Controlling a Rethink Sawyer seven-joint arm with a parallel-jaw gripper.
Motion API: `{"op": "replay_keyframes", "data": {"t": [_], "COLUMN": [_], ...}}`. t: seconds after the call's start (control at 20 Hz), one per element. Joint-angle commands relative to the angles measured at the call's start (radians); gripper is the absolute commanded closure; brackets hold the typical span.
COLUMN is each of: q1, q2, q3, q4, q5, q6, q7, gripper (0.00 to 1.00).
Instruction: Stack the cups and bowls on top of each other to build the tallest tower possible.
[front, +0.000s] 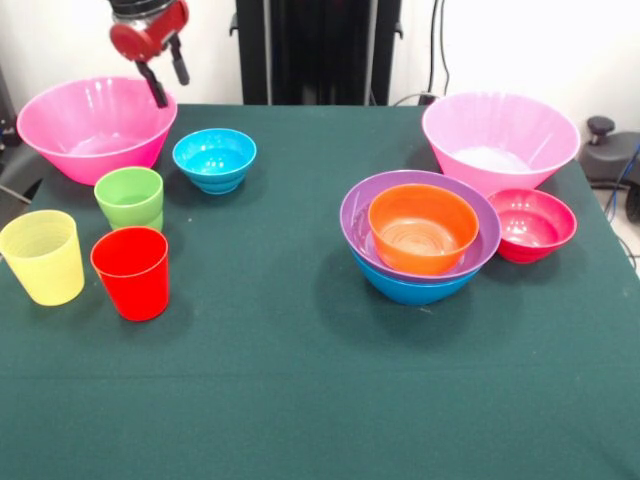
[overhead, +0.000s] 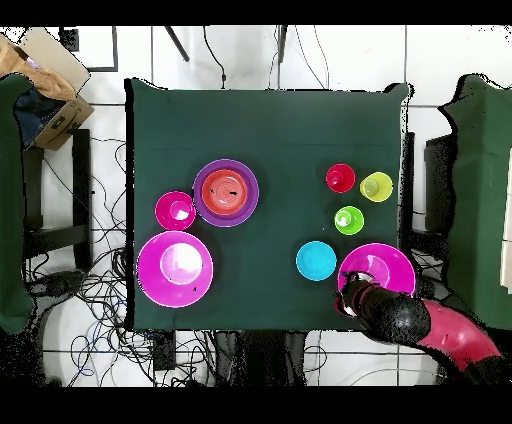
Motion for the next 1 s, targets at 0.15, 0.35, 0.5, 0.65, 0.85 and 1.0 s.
{"op": "replay_keyframes", "data": {"t": [0.15,0.35,0.5,0.65,0.85,1.0], "q1": [0.063,0.066,0.072,0.036,0.009,0.033], "q2": [0.036,0.058,0.082,0.102,0.108,0.132], "q3": [-0.066,-0.081,-0.088,-0.06,-0.045,-0.074], "q4": [-0.038,-0.042,-0.059,-0.08,-0.102,-0.117], "q5": [-0.029,-0.04,-0.041,-0.017,-0.017,-0.051], "q6": [-0.037,-0.071,-0.088,-0.045,-0.015,-0.067], "q7": [0.214,0.215,0.216,0.167,0.125,0.157], "gripper": [0.0,0.0,0.0,0.0,0.0,0.0]}}
